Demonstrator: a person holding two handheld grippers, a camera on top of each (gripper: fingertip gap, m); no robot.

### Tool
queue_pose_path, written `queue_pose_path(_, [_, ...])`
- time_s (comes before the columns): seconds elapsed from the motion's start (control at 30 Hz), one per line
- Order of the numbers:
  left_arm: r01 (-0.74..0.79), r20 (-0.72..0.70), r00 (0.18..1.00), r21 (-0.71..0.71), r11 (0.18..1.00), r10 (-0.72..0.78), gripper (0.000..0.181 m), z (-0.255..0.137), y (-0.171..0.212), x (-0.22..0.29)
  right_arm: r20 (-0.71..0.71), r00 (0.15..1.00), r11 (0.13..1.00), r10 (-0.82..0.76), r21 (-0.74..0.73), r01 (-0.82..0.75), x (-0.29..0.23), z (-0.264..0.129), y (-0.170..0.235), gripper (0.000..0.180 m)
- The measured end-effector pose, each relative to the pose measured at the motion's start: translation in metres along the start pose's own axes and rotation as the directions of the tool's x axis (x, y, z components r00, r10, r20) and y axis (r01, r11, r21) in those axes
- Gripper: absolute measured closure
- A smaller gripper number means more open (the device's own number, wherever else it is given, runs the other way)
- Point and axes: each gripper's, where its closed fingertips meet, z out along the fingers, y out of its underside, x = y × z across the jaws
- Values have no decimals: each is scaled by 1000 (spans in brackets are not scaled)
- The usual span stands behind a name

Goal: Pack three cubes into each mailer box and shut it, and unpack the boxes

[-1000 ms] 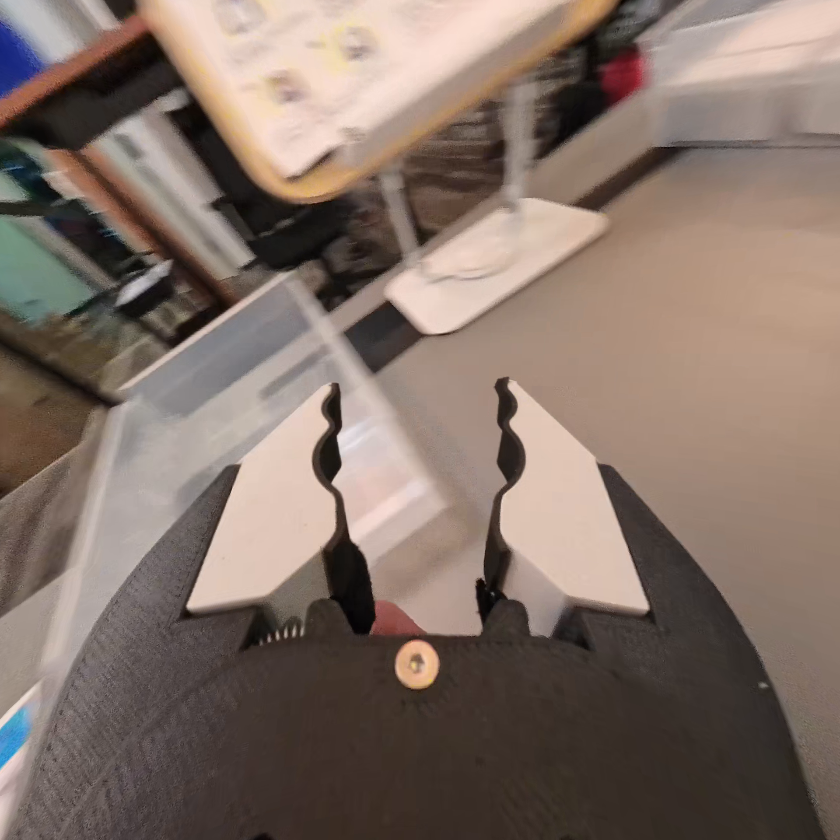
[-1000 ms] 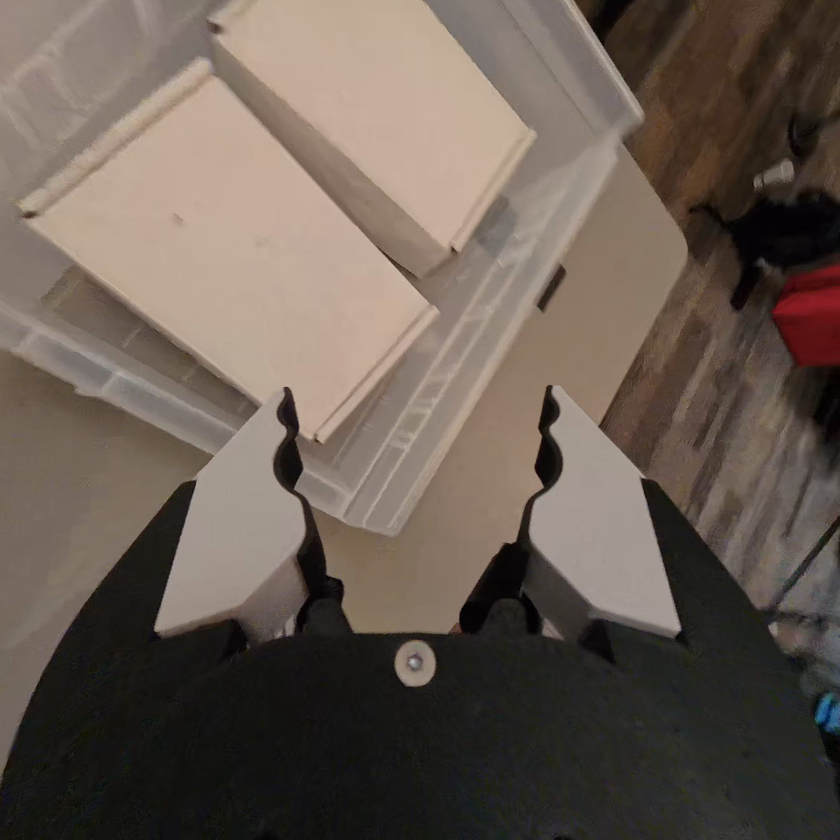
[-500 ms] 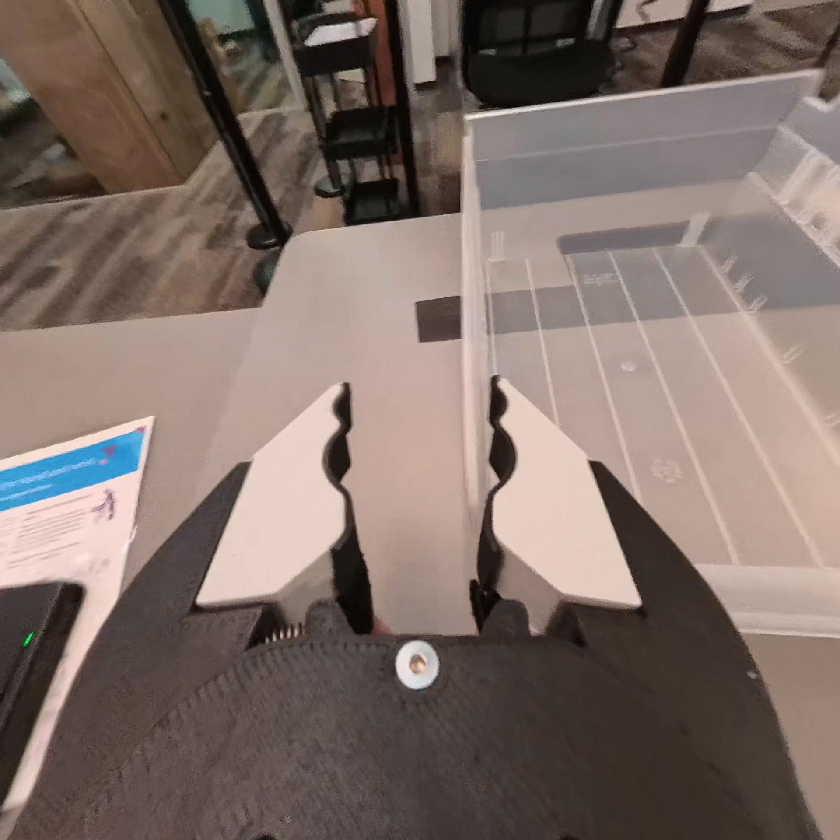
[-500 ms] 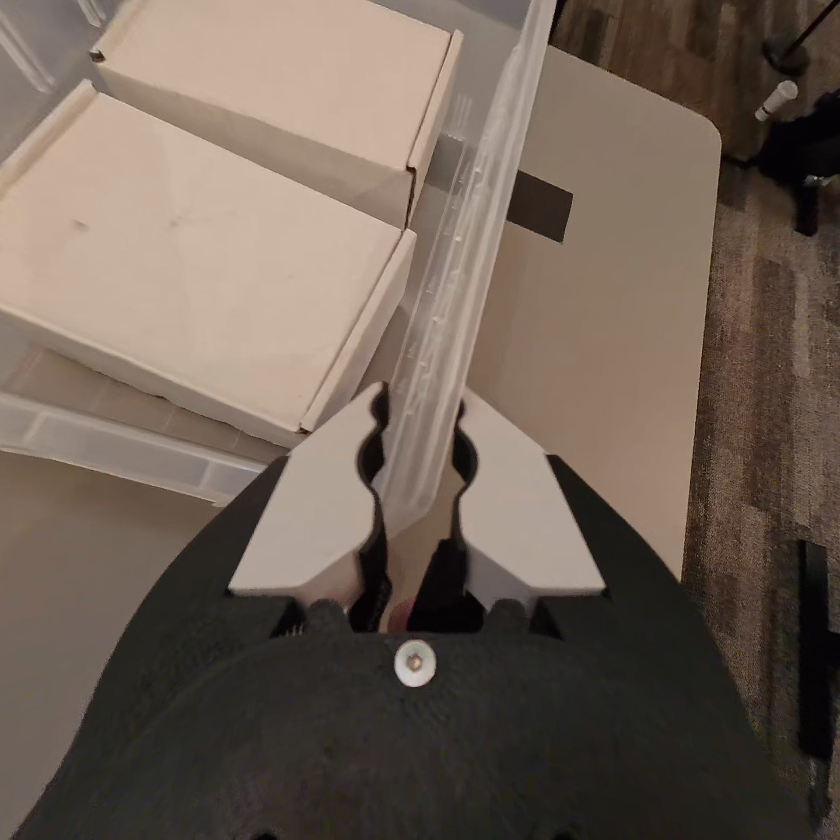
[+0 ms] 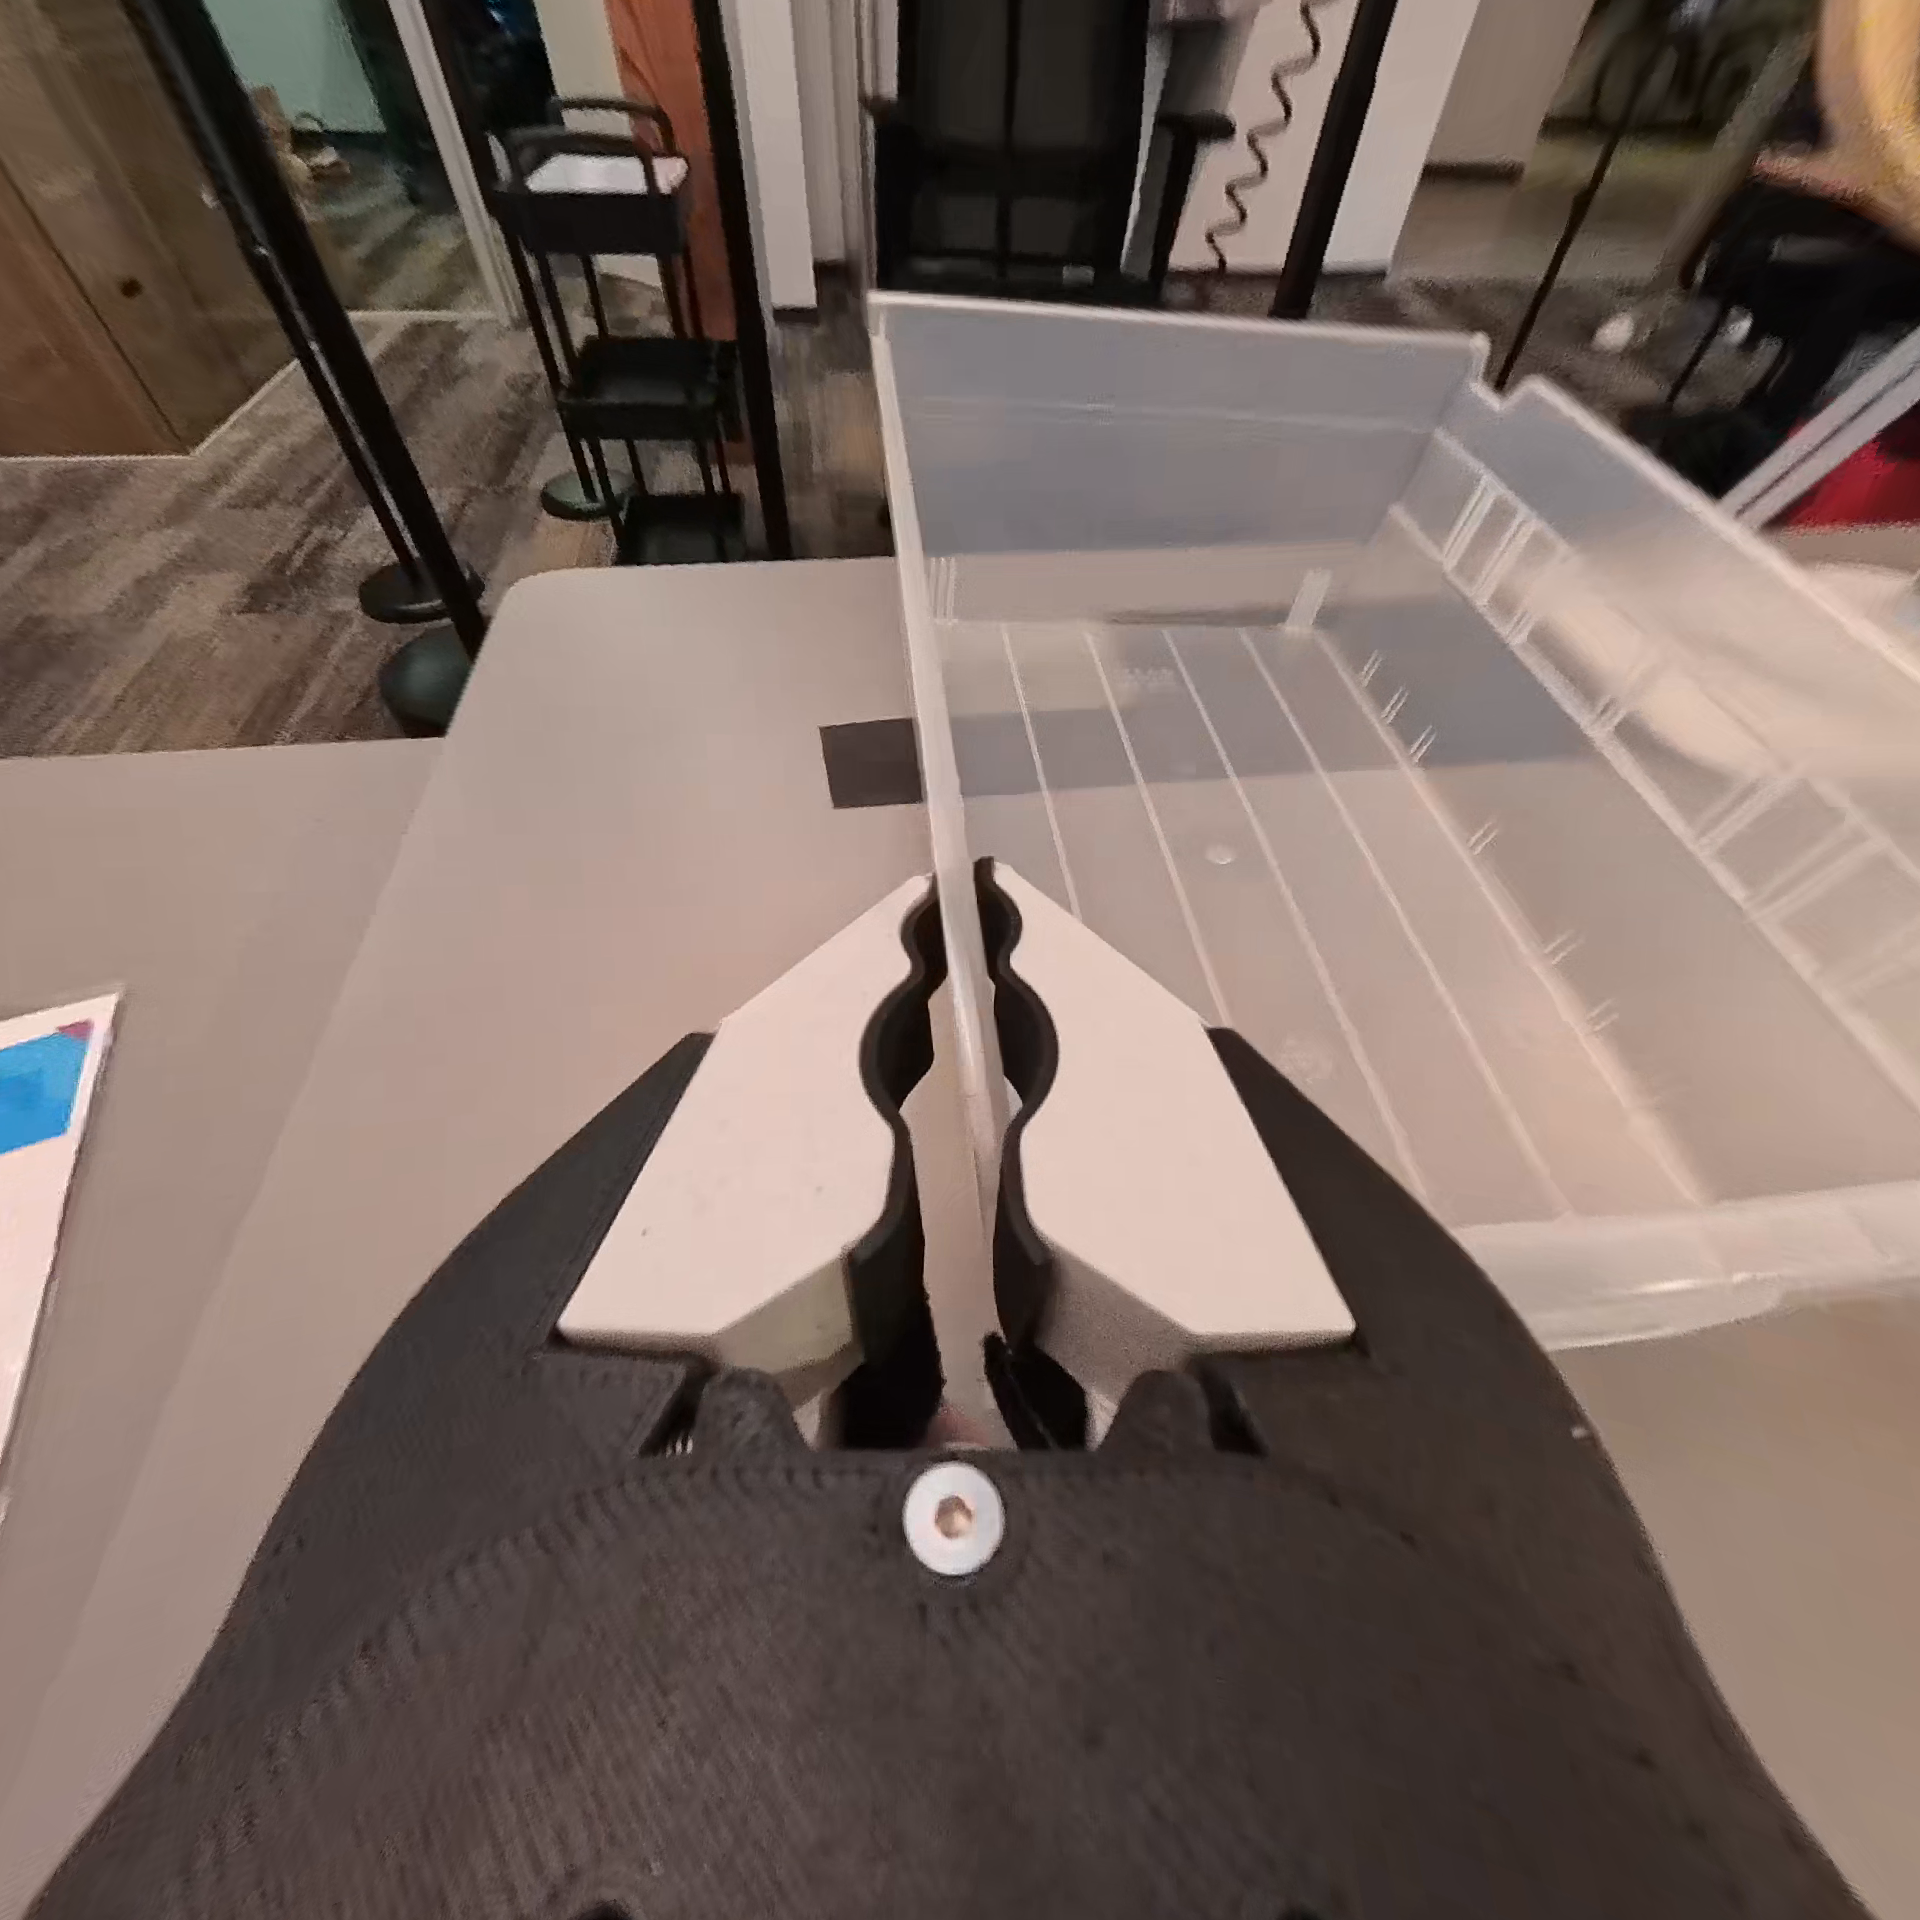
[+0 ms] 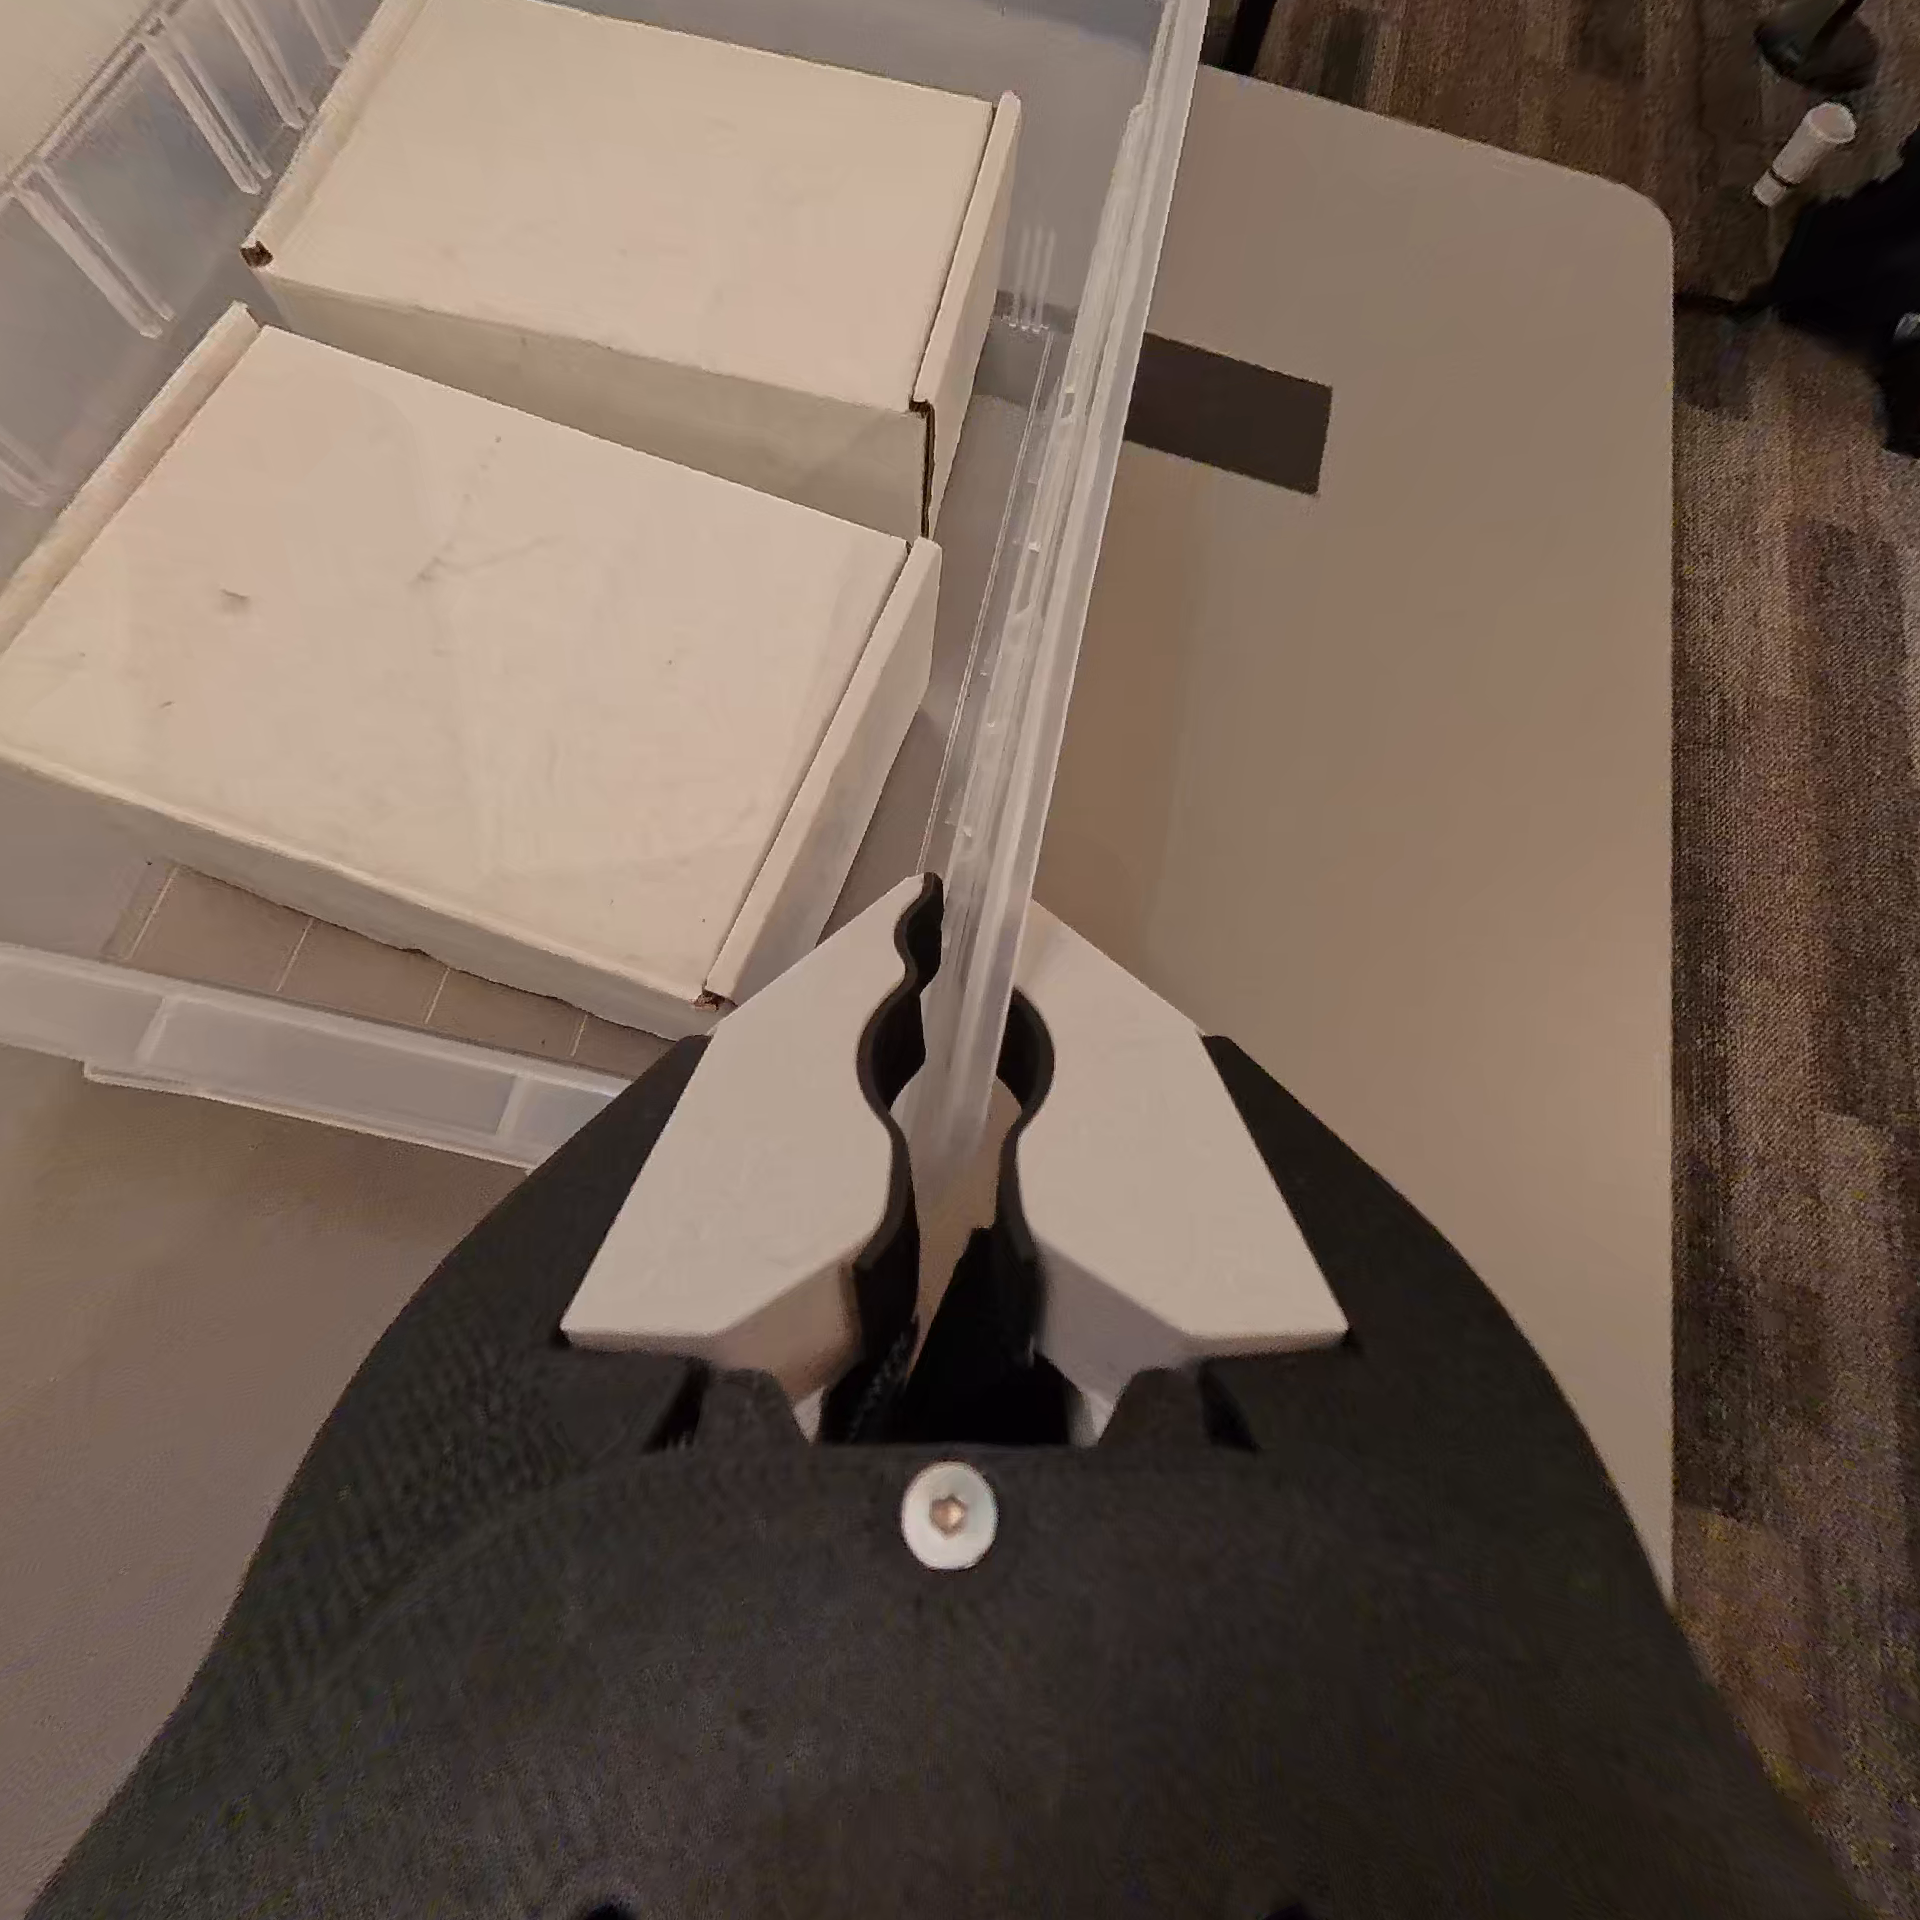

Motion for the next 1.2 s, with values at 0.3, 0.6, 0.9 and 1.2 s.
queue_pose_path(0.3, [31, -25, 999, 100, 994, -29, 179, -50, -11, 3, 8, 1000, 1000, 3, -2, -3, -49, -32, 23, 176])
queue_pose_path(0.6, [14, -41, 999, 199, 980, -6, 178, -92, -25, 5, 68, 998, 999, -9, 46, 6, -124, -55, 34, 177])
queue_pose_path(0.9, [58, -80, 996, 314, 948, -34, 178, -121, -53, 0, 119, 993, 996, -12, 89, 1, -226, -59, 24, 176])
queue_pose_path(1.2, [140, -72, 990, 415, 899, -121, 178, -149, -68, -29, 194, 980, 989, -50, 144, 22, -313, -42, 0, 167])
